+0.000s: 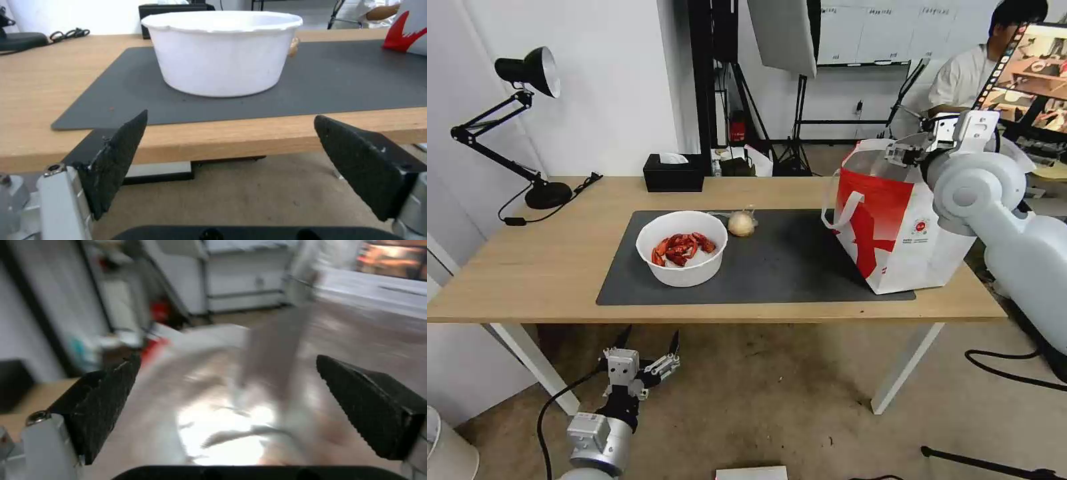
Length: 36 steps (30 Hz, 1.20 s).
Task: Pick up the trash from the table and place it into the takeout bag.
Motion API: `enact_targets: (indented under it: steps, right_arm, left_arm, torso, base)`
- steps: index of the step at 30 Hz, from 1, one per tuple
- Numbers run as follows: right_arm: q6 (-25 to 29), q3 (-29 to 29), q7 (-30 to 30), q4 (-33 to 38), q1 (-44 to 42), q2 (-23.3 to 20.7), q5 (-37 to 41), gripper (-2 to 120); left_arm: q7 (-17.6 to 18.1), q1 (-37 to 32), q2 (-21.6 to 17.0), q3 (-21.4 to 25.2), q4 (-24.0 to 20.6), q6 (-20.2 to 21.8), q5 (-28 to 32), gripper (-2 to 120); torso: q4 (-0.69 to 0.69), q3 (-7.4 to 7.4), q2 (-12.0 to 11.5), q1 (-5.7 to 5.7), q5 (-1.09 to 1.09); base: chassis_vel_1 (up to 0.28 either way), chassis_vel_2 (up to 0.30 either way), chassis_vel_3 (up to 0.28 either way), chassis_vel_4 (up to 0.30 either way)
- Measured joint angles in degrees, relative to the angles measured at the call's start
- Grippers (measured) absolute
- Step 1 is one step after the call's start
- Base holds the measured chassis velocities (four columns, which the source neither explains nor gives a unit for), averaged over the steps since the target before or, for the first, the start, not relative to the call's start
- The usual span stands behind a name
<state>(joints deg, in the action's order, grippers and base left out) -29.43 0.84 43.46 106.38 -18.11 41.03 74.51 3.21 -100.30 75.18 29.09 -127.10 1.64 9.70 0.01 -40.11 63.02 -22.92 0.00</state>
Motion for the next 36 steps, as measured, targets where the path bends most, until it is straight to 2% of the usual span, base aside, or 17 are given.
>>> enact_targets:
  steps: [1,2,4,8,9,11,13,16,17,20,24,30,36]
  right_arm:
    - [1.09,0.45,-1.53,0.89,-0.88,-0.24,-0.47,100]
    - [4.93,2.54,-6.55,4.76,-5.19,-1.27,-2.9,100]
    - [6.75,3.81,-8.64,7.01,-7.8,-1.84,-4.91,100]
    - [18.56,7.89,-19.17,15.15,-23.55,-3.58,-19.41,100]
    - [18.56,7.89,-19.17,15.15,-23.55,-3.58,-19.41,100]
    - [24.11,8.66,-22.78,17.3,-31.25,-2.81,-25.1,100]
    - [25.89,9.0,-23.76,17.91,-34.47,-1.97,-27.51,100]
    - [31.44,9.96,-25.44,17.91,-46.14,1.39,-36.01,100]
    - [31.44,9.96,-25.44,17.91,-46.14,1.39,-36.01,100]
    - [34.23,10.82,-25.48,16.13,-57.03,4.87,-43.08,100]
    - [35.48,10.63,-23.8,14.32,-63.13,7.96,-49.0,100]
    - [33.44,10.03,-20.02,14.44,-67.11,9.71,-53.35,100]
    - [31.56,9.17,-17.71,15.22,-68.13,9.71,-54.35,100]
  left_arm:
    - [0.0,0.0,-0.01,0.07,-0.1,0.0,0.01,100]
    - [0.0,-0.01,0.05,0.31,-0.46,0.01,0.06,100]
    - [0.01,-0.03,0.14,0.46,-0.6,0.0,0.08,100]
    - [-0.01,-0.25,0.9,0.78,-0.57,-0.78,-0.02,100]
    - [-0.01,-0.25,0.9,0.78,-0.57,-0.78,-0.02,100]
    - [-0.02,-0.83,1.7,1.24,-0.43,-1.54,-0.33,100]
    - [-0.04,-1.12,2.15,1.48,-0.44,-1.76,-0.53,100]
    - [-0.04,-1.46,3.4,1.82,-0.47,-2.09,-1.43,100]
    - [-0.04,-1.46,3.4,1.82,-0.47,-2.09,-1.43,100]
    - [0.69,-1.28,3.66,1.63,0.2,-2.14,-2.25,100]
    - [1.55,-1.05,3.72,1.62,0.73,-1.14,-2.74,100]
    - [2.01,-1.0,4.08,1.63,0.71,0.67,-3.14,100]
    - [2.0,-0.98,4.26,1.32,0.75,0.76,-3.29,100]
  torso:
    - [0.01,0.0,0.0,0.0,-0.01]
    - [0.01,0.0,0.0,0.01,-0.01]
    - [0.0,0.0,0.0,0.01,0.0]
    - [-0.01,0.01,0.0,0.01,0.0]
    - [-0.01,0.01,0.0,0.01,0.0]
    - [-0.02,0.01,0.0,0.01,0.0]
    - [0.0,0.01,0.01,0.02,0.0]
    - [0.01,0.01,0.0,0.02,0.0]
    - [0.01,0.01,0.0,0.02,0.0]
    - [-0.02,0.01,0.01,0.02,0.0]
    - [-0.01,0.01,0.0,0.02,0.0]
    - [-0.01,0.0,0.01,0.02,-0.01]
    - [0.0,0.0,0.0,0.01,-0.01]
  base:
    - [0.0,0.0,0.0,0.0]
    - [0.0,0.0,0.0,0.0]
    - [0.0,0.0,0.0,0.0]
    - [0.0,0.0,0.0,0.0]
    - [0.0,0.0,0.0,0.0]
    - [0.0,0.0,0.0,0.0]
    - [0.0,0.0,0.0,0.0]
    - [0.0,0.0,0.0,0.0]
    - [0.0,0.0,0.0,0.0]
    - [0.0,0.0,0.0,0.0]
    - [0.0,0.0,0.0,0.0]
    - [0.0,0.0,0.0,0.0]
    - [0.0,0.0,0.0,0.0]
